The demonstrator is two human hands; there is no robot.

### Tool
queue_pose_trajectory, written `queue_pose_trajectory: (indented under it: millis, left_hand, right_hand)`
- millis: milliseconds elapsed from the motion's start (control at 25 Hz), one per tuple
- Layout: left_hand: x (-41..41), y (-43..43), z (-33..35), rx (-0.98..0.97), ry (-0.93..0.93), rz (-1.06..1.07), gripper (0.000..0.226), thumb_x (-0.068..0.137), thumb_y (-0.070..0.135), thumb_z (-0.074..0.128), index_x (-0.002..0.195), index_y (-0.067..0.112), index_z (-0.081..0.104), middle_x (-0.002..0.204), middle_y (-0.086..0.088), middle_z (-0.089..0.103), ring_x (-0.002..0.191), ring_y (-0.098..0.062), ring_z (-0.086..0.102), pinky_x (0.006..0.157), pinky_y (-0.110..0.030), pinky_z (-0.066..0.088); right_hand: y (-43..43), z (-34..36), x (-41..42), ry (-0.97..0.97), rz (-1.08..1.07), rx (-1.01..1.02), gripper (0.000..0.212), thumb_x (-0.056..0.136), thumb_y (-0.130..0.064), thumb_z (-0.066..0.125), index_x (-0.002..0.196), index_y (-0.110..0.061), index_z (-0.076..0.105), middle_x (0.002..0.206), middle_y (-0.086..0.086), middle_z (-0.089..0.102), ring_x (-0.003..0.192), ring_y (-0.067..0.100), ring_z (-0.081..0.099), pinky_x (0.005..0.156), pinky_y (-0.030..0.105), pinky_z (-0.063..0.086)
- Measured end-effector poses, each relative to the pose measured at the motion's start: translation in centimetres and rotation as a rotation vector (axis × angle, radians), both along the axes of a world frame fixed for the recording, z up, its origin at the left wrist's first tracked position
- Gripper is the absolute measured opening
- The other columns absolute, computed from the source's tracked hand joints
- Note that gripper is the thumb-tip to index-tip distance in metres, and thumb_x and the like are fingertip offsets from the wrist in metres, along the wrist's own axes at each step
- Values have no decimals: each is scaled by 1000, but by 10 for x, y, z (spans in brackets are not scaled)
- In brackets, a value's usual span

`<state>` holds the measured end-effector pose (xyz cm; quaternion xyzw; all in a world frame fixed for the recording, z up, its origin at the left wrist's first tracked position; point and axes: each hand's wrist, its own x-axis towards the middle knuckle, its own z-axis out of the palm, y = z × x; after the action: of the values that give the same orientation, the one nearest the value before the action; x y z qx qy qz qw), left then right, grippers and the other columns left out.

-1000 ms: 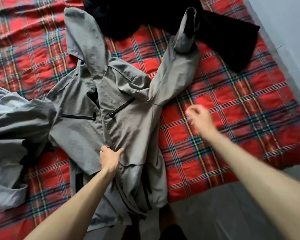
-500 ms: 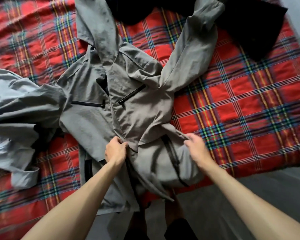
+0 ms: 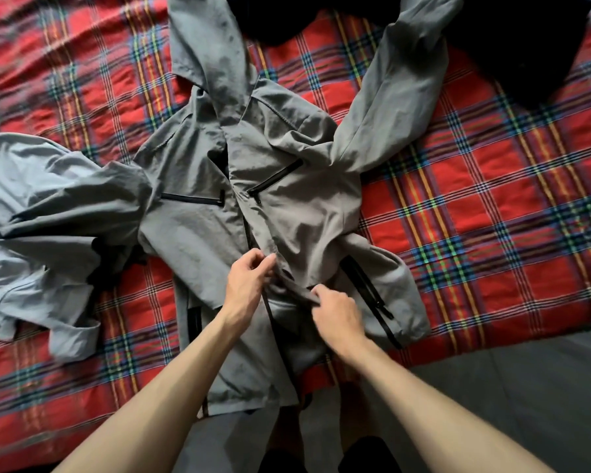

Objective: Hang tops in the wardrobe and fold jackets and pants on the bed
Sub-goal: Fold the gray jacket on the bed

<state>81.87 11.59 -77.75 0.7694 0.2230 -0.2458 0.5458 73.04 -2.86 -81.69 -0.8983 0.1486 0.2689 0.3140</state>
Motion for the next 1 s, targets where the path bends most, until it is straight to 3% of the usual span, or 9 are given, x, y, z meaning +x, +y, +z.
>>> queue_pose_trajectory:
  millis: [120,200,280,360,440,520,640,800,1000]
  left_hand:
    - [6,-12,9,-110,-55,-48,20,98,17,56,80,18,64,78,1,64,75,-14,57,68,-28,45]
    - [-4,-5,4,73,-125,-82,10,94,15,60,88,20,66,87,2,67,81,-11,60,78,-30,47]
    - [-22,10,-3,312,-192,-122,12,91,11,61,101,17,63,101,-2,64,94,-16,60,91,-34,47]
    - [-41,31,-6,511,-262,-80,27,87,6,61,114,8,57,115,-9,55,108,-24,53,100,-37,40]
    - [-53,58,-13,637,-224,112,39,84,1,59,122,1,51,125,-19,48,118,-34,46,106,-42,34]
    - [-66,93,-26,697,-44,284,47,86,4,61,130,-1,45,133,-26,44,123,-42,42,108,-48,33]
    - [-90,144,-38,634,227,253,44,90,25,67,126,4,51,123,-20,58,114,-37,54,98,-46,41]
    - [-106,181,-42,334,240,118,23,90,33,67,98,11,68,93,-5,72,94,-27,68,85,-43,51]
    - [-112,192,-35,35,195,365,13,97,20,59,94,17,71,99,-6,74,97,-26,70,92,-42,53]
  right_hand:
    - [-79,7,45,-72,-824,583,37,83,10,44,111,0,68,102,21,70,90,25,60,81,31,53]
    - [-161,32,71,-337,-1286,434,40,80,1,44,113,-2,66,95,9,67,90,25,59,79,32,50]
    - [-228,59,74,-491,-1368,-107,44,78,-12,47,120,-6,58,113,8,61,106,26,57,91,30,41]
    - [-235,73,62,-662,-959,-542,42,78,-14,49,119,-7,56,120,15,56,114,29,49,96,31,33]
    - [-179,66,46,-702,-455,-384,33,75,-7,51,106,-6,62,107,15,60,105,29,53,94,31,37]
    - [-105,40,20,-508,71,-69,28,74,-13,54,99,-11,65,96,9,62,92,29,59,87,35,47]
    - [-27,-1,-25,-316,651,-81,50,63,-28,66,112,-17,62,105,6,59,94,29,59,79,39,50]
    - [-23,-13,-57,-440,721,-133,71,60,-34,67,127,-14,54,123,12,49,110,30,46,99,42,38]
    - [-44,-15,-87,-471,864,-291,28,67,-26,74,84,-15,55,80,7,54,74,28,54,68,39,36]
